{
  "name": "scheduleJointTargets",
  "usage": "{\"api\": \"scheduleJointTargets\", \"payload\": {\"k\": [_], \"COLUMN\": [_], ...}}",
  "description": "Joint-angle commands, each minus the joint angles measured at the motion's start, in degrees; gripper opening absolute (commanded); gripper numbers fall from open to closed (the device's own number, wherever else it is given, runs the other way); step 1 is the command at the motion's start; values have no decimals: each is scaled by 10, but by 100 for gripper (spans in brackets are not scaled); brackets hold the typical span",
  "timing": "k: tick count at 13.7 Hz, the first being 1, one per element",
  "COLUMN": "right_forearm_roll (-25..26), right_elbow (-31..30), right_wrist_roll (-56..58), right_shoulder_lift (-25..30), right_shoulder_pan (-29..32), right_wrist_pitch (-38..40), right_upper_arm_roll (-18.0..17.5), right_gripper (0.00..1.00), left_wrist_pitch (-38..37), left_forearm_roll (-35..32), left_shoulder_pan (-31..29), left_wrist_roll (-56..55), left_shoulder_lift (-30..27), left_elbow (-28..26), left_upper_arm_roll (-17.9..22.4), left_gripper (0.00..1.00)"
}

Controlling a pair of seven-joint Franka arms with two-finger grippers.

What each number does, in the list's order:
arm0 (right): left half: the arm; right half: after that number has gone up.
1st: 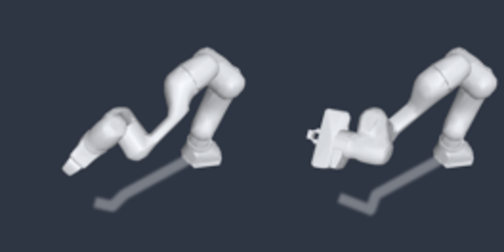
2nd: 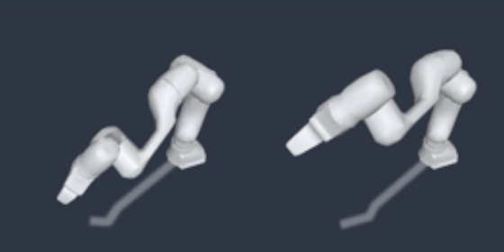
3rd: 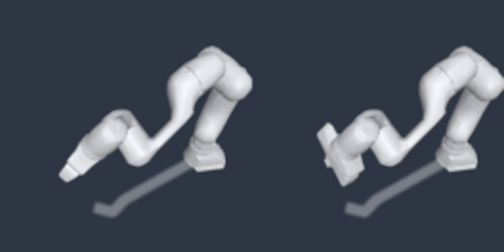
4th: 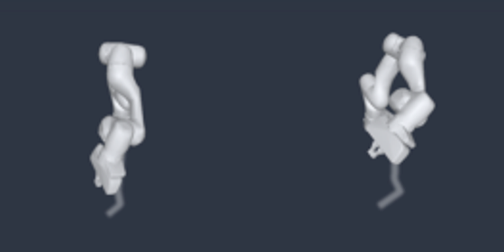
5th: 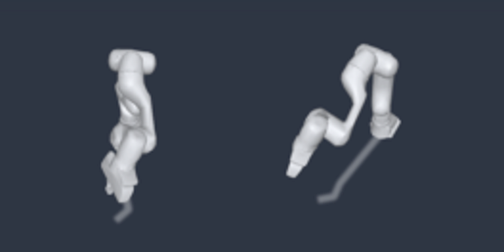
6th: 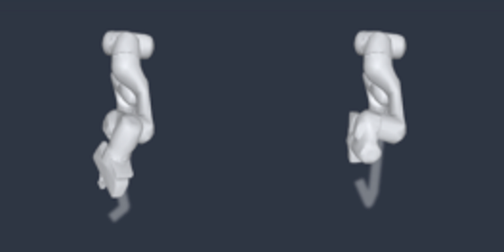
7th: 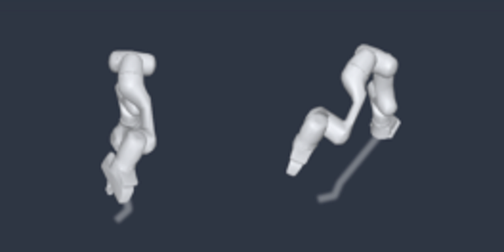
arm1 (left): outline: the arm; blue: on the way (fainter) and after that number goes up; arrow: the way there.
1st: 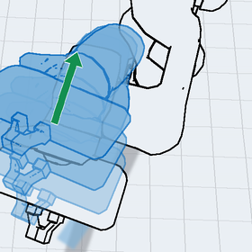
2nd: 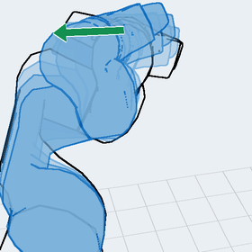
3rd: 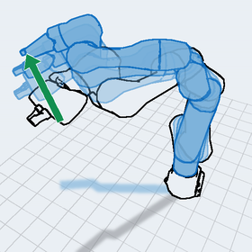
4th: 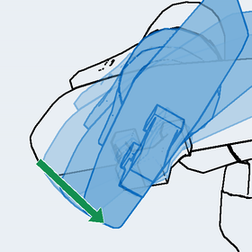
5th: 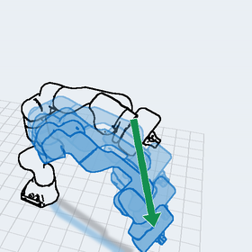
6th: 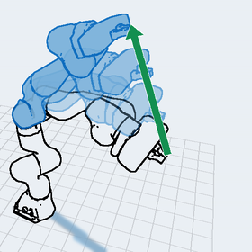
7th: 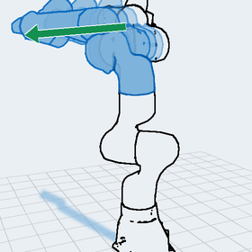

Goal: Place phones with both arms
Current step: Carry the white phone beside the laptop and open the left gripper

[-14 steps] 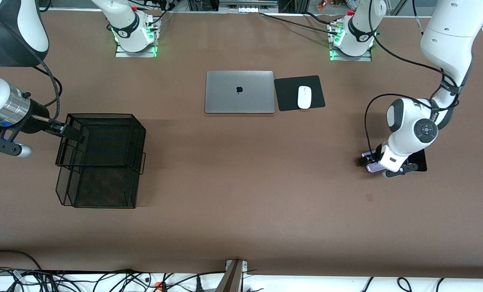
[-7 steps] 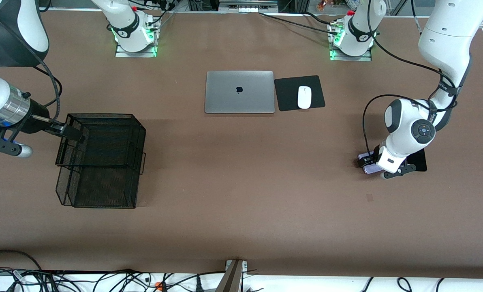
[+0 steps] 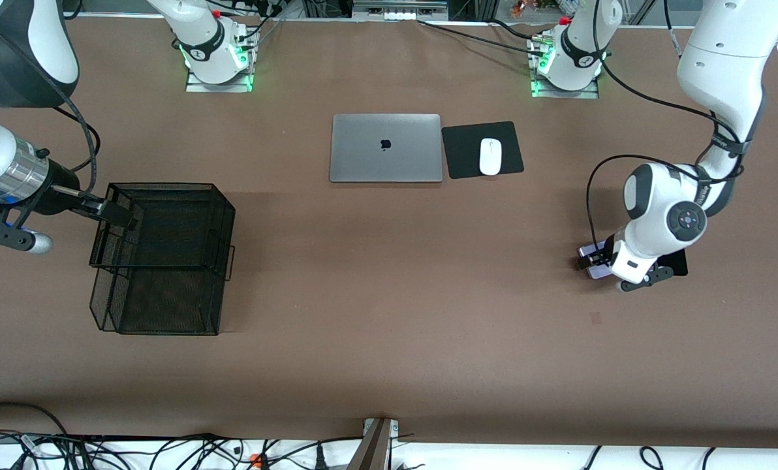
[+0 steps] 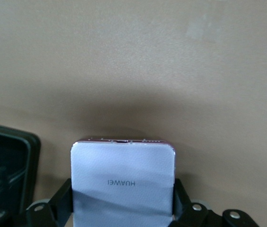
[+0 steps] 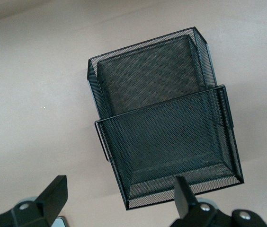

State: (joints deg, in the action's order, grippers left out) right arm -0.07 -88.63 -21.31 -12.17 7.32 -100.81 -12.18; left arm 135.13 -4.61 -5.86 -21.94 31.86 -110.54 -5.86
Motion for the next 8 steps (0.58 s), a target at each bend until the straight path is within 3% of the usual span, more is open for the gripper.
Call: {"api": "scheduleJointTargets", "payload": {"k": [1,5,8], "right_forearm_roll": [2,2,2], "right_elbow": [-8,-8,-8], "right_wrist_roll": [8,8,9], "right_shoulder_lift": [7,7,7], "right_shoulder_pan": [6,6,6], "right_wrist_pitch": [2,1,2], "right_upper_arm_roll": [-7,-7,-7], "right_gripper": [100,100,100], "left_wrist_pitch": [-111,-131,-131], "left_forearm_roll": [-8,26,66], "left_shoulder_pan": [43,160,248], "left_wrist_roll": [-33,-121,-169], "left_shoulder_lift": [0,19,57], "left_elbow": [86,145,223], "left_upper_arm_roll": [-4,-4,-3], "left_gripper": [0,0,0]}}
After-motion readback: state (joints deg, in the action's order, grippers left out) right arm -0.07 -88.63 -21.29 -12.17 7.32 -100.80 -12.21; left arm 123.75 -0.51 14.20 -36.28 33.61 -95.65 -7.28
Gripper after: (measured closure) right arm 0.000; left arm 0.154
